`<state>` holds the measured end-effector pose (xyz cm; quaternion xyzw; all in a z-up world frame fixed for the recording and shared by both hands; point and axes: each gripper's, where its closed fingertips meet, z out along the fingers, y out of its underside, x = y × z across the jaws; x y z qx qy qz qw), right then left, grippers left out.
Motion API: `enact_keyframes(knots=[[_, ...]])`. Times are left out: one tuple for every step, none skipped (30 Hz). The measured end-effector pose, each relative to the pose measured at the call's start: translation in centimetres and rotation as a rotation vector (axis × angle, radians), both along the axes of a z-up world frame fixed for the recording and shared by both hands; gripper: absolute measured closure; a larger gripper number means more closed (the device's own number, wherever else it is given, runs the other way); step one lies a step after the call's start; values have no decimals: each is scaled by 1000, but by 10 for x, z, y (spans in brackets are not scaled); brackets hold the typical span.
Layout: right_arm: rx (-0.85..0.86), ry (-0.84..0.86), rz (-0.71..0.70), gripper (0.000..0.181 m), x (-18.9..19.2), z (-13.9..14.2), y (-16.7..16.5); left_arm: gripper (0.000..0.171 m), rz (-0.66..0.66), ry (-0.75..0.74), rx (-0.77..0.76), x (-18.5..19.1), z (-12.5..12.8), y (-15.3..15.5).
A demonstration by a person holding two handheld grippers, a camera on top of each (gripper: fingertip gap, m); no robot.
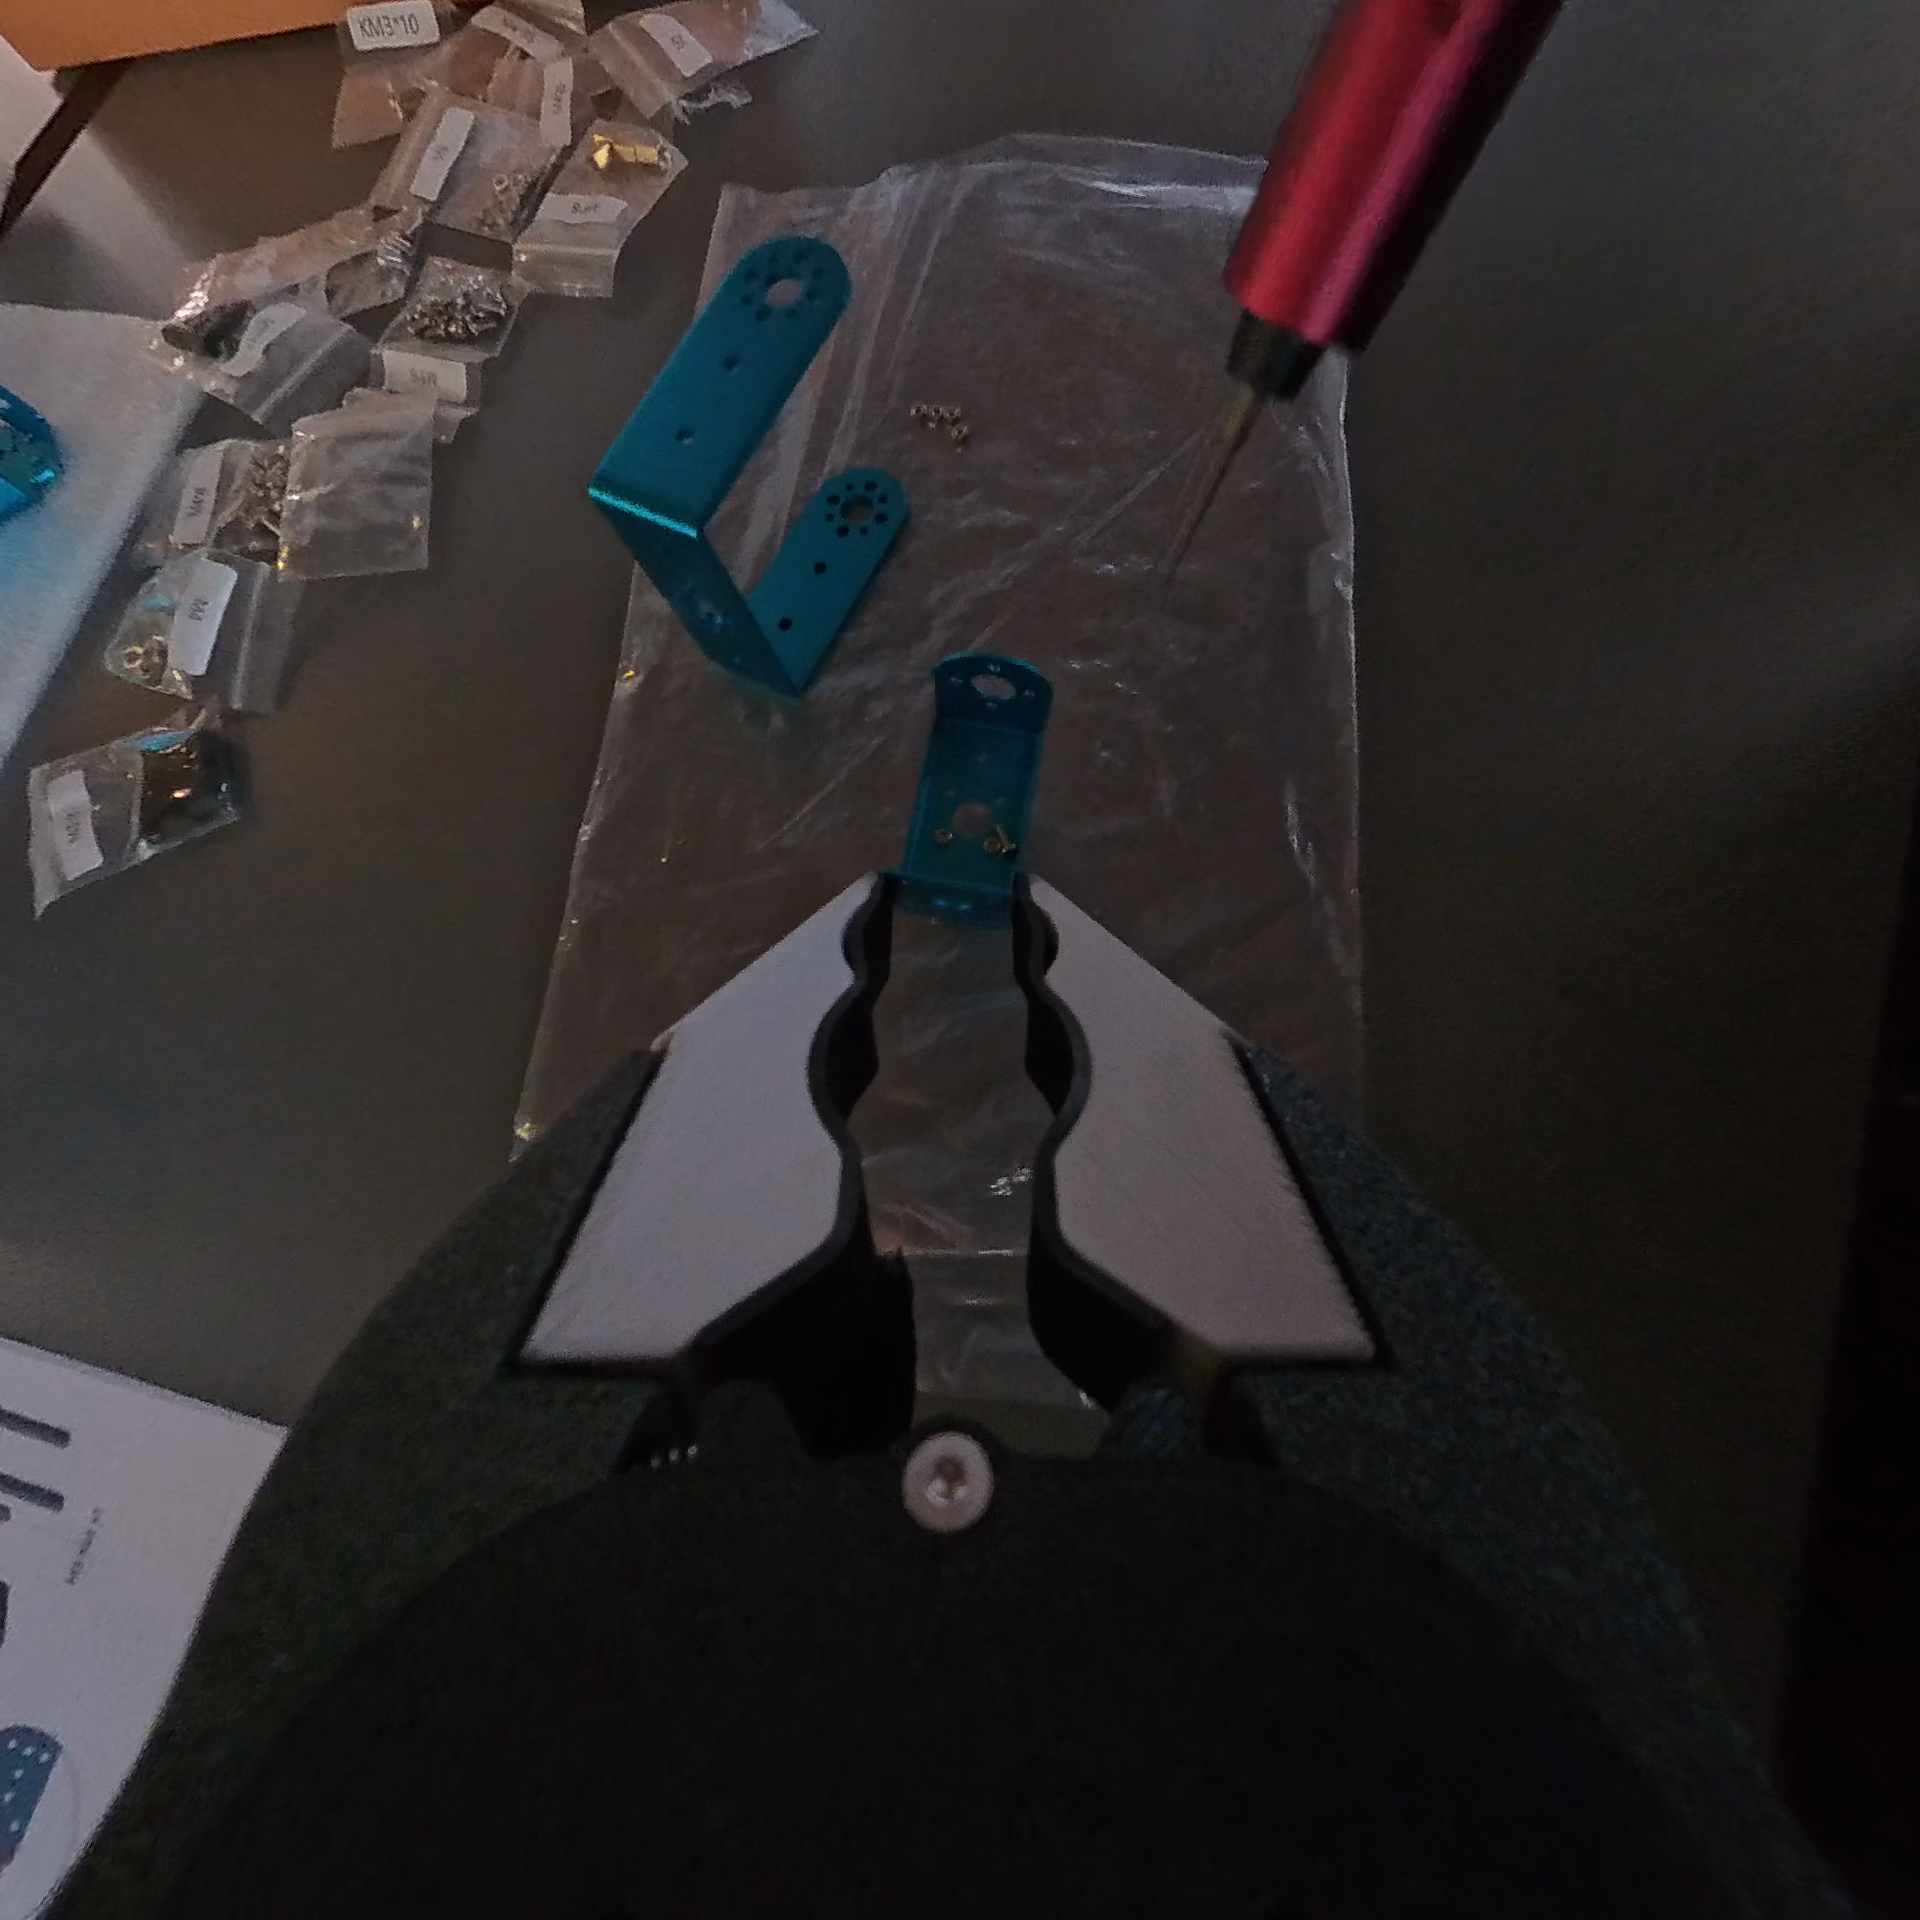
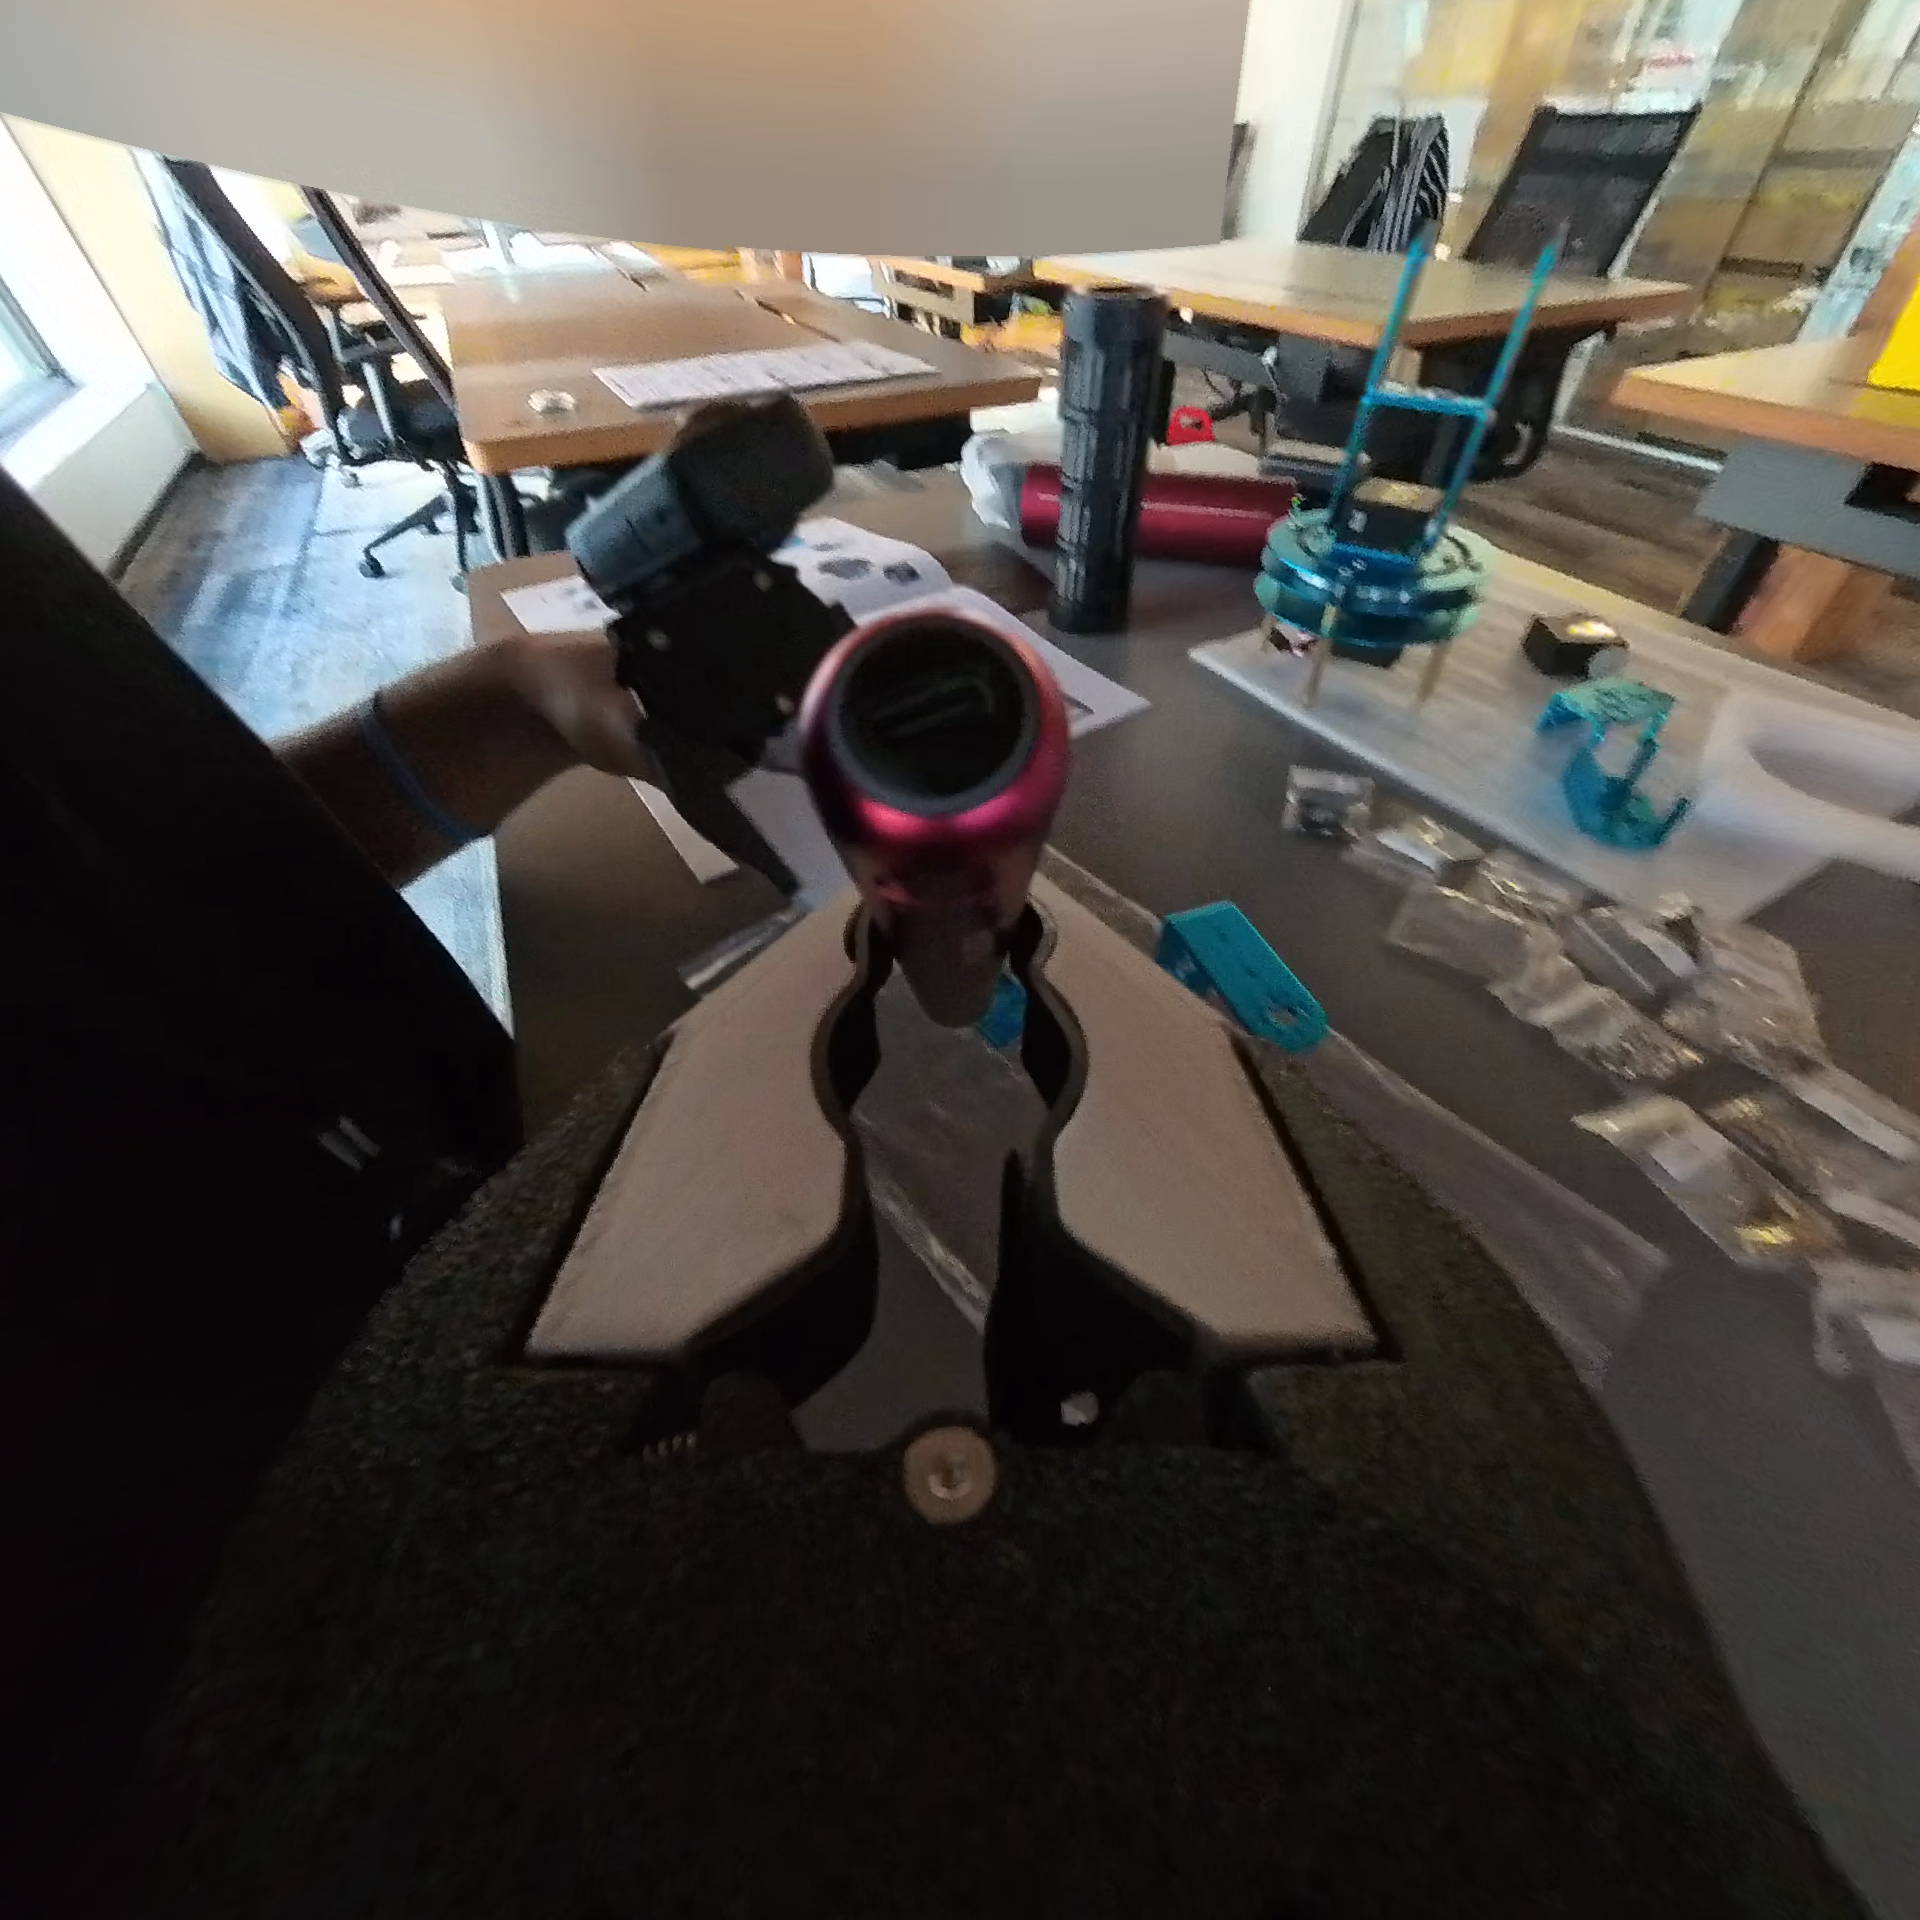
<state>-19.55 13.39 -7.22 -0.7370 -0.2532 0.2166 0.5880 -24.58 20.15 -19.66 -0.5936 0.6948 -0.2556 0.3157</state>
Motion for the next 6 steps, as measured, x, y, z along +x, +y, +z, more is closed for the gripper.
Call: enact_keyframes(knots=[[15, 18, 9, 160, -8, 1, 3, 149, 0, 2, 1, 0, 0, 0], [22, 33, 12, 160, -15, 0, 7, 149, -1, 3, 1, 0, -1, -1], [23, 28, 9, 160, -21, -3, 10, 149, -3, 4, -1, 1, -1, -1], [27, 3, 3, 160, -25, -8, 14, 149, -4, 4, -1, 1, -2, -2], [26, -28, -6, 160, -28, -13, 18, 149, -5, 6, -2, 1, -2, -2], [21, -56, -18, 160, -29, -18, 21, 149, -6, 6, -1, 1, -2, -3]])
